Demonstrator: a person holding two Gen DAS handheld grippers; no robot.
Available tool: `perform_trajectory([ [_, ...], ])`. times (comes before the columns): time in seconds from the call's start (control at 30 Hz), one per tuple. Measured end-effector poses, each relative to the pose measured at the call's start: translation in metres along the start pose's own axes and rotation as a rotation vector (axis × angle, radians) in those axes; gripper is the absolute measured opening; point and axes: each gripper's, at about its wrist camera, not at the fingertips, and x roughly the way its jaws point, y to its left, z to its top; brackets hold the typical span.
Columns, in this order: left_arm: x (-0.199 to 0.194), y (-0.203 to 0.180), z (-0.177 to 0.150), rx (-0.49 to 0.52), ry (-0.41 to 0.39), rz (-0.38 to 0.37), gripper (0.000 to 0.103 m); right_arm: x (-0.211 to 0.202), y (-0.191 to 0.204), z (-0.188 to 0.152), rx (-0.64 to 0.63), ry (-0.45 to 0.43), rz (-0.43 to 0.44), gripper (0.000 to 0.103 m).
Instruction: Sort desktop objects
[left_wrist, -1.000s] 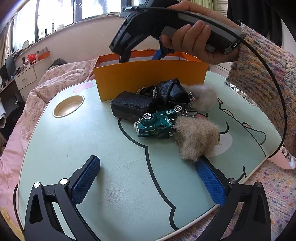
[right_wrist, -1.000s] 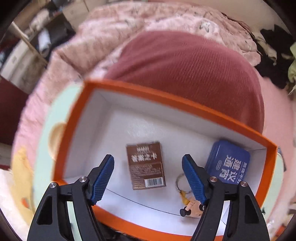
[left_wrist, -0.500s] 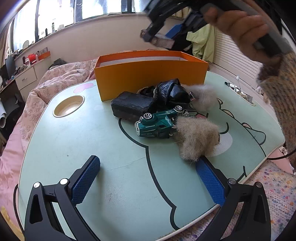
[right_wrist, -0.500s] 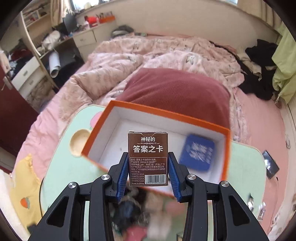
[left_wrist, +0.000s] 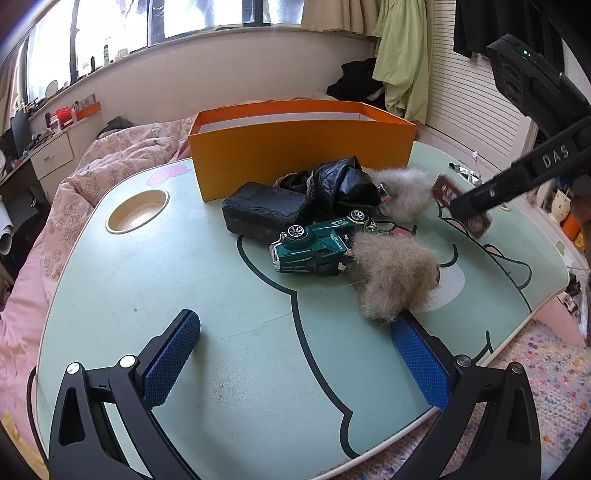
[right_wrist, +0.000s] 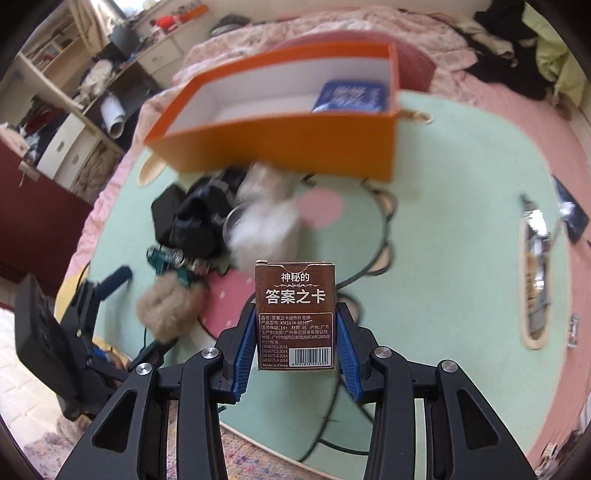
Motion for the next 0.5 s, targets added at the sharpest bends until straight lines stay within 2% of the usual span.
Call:
perform_trajectory([
  [0.1,0.000,0.000,0.000,0.000,0.000,0.000,0.103,0.005,0.020,0.000,-0.053,-0.036,0.020,0.044],
  [0.13,0.000,0.000,0.000,0.000,0.000,0.000,0.103,0.000,0.024,-0.002,-0.066,-0.092,0.020,0.054],
  [0.17,0.000,0.000,0.000,0.000,0.000,0.000,0.103,-0.005,0.026,-0.006,-0.072,-0.150,0.010,0.071],
  [0.23,0.000,0.000,0.000,0.000,0.000,0.000,0.103,-0.017,0.026,-0.017,-0.071,-0.262,-0.029,0.084],
  [0.3,0.000,0.000,0.000,0.000,0.000,0.000,0.103,-0.023,0.024,-0.030,-0.089,-0.314,-0.084,0.086],
  [0.5,-0.001,0.001,-0.001,0.000,0.000,0.000,0.103,-0.014,0.015,-0.065,-0.159,-0.329,-0.209,0.086],
])
